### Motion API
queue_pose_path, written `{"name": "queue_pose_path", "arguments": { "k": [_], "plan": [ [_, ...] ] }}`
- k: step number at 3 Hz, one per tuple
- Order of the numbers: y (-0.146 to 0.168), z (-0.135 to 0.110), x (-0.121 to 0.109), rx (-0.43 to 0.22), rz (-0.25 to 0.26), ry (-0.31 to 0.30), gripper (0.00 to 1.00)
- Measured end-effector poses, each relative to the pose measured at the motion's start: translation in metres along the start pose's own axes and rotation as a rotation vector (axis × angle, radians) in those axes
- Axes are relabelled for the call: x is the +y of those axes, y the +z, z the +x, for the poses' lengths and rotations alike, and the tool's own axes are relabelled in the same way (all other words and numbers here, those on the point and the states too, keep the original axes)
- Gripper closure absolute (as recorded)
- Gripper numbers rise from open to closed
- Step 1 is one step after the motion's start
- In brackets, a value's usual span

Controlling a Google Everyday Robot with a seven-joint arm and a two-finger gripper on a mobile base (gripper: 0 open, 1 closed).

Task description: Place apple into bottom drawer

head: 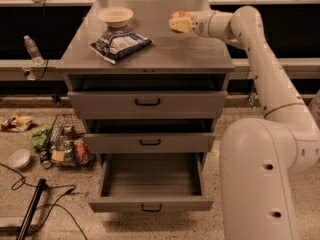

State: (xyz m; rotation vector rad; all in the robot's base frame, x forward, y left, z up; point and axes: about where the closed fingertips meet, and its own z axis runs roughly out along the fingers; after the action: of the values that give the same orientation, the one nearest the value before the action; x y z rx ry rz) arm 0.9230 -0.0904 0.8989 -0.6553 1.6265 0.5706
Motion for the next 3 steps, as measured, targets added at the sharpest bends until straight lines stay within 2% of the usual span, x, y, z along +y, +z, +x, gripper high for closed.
{"name": "queue_pose_path", "arguments": {
  "k": [1, 2, 3],
  "plan": [
    [-0.065, -0.031, 0.016, 0.040, -0.022, 0.014, 1.00],
    [-0.134, -0.071, 0.044, 0.002, -0.034, 0.036, 1.00],
    [-0.182, -0.077, 0.103, -0.027, -0.091, 0.097, 1.00]
  ]
}}
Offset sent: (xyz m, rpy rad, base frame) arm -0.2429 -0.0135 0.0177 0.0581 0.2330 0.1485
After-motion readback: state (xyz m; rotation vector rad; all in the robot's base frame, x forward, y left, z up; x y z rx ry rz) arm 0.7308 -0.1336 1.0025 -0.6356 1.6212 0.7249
